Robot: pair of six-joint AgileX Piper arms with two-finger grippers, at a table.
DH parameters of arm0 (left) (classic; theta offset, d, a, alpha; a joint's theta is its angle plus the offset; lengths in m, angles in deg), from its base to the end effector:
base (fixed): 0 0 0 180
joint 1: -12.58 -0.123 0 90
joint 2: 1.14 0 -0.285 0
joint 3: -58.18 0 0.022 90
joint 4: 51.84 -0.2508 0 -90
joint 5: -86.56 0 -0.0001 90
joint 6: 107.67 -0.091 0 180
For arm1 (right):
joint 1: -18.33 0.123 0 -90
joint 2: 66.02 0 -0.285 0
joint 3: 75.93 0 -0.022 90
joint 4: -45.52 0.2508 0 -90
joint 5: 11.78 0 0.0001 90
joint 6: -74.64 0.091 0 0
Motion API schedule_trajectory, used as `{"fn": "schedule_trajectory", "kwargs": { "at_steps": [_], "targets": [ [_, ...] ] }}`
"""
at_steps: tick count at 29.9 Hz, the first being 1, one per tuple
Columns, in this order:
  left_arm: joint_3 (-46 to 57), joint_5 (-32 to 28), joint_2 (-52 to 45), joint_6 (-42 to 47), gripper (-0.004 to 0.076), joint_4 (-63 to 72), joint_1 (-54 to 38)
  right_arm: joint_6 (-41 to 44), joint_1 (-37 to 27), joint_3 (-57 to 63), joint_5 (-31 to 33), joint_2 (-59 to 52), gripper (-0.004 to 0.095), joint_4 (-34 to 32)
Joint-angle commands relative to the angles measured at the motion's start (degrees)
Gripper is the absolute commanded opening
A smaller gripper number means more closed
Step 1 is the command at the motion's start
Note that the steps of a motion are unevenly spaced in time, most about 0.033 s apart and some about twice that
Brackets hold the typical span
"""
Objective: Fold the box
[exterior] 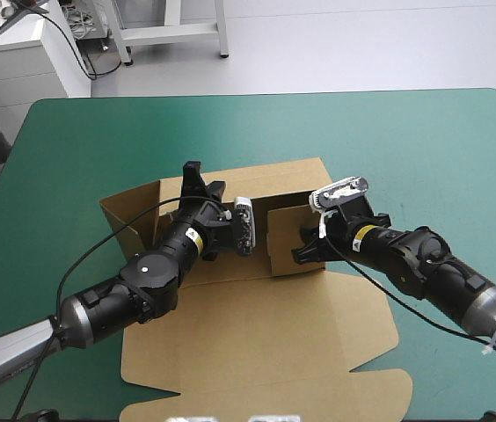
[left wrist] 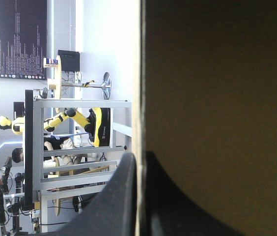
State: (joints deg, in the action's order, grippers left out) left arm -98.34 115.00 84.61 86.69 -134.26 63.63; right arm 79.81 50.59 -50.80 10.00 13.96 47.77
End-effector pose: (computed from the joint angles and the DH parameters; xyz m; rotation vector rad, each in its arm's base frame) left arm 0.2199 -0.2036 0.3136 1.5143 1.2856 0.6662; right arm 0.2285 0.1458 0.3048 -0.4935 2.1883 0.3945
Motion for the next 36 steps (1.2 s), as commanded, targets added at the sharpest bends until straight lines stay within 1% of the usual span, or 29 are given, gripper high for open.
{"fn": "schedule_trajectory", "kwargs": {
  "at_steps": [1,3,6,9,11,14,16,22,27,29,33,36],
  "targets": [
    [-1.62,-2.03,-1.72,0.93,-0.0008,-1.44,0.35,2.40,0.11,-1.64,-9.50,-1.08,0.0509,-0.03],
    [-1.53,-1.91,-1.72,0.93,-0.0008,-1.34,0.35,3.99,0.11,-1.64,-9.43,-1.08,0.0509,0.09],
    [-1.13,-1.91,-1.72,0.93,-0.0008,-1.50,0.35,3.99,0.11,-1.64,-7.73,-0.98,0.0509,-1.45],
    [-1.13,-1.91,-1.72,0.93,-0.0008,-0.98,0.35,3.99,0.11,-1.64,-3.24,-0.98,0.0510,-2.71],
    [-1.13,-1.91,-1.72,0.93,-0.0008,-0.98,0.35,3.76,0.11,-1.64,-1.51,-0.98,0.0514,-3.49],
    [-1.13,-1.91,-1.72,0.93,-0.0008,-0.98,0.35,3.99,0.11,-1.64,-1.24,-1.08,0.0515,-5.46],
    [-1.13,-0.91,-1.72,0.93,-0.0008,-0.98,0.35,3.99,-0.04,-1.64,-2.07,-1.30,0.0515,-5.68],
    [-1.13,-1.01,-1.72,0.93,-0.0008,-0.88,0.35,4.85,-0.69,-1.64,-5.99,-1.19,0.0515,-5.45],
    [-1.13,-1.01,-1.72,0.93,-0.0008,-0.88,0.35,4.96,-0.69,-1.64,-6.41,-1.08,0.0515,-6.00],
    [-1.13,-1.01,-1.72,0.93,-0.0008,-0.88,0.35,5.08,-0.69,-1.64,-7.25,-1.08,0.0515,-7.63],
    [-1.13,-1.10,-1.72,0.93,-0.0008,-0.88,0.35,5.48,-0.69,-1.64,-10.26,-0.96,0.0515,-7.05],
    [-1.13,-1.10,-1.72,0.93,-0.0008,-0.88,0.35,6.80,-0.69,-1.64,-10.40,0.28,0.0515,-7.16]
  ]
}}
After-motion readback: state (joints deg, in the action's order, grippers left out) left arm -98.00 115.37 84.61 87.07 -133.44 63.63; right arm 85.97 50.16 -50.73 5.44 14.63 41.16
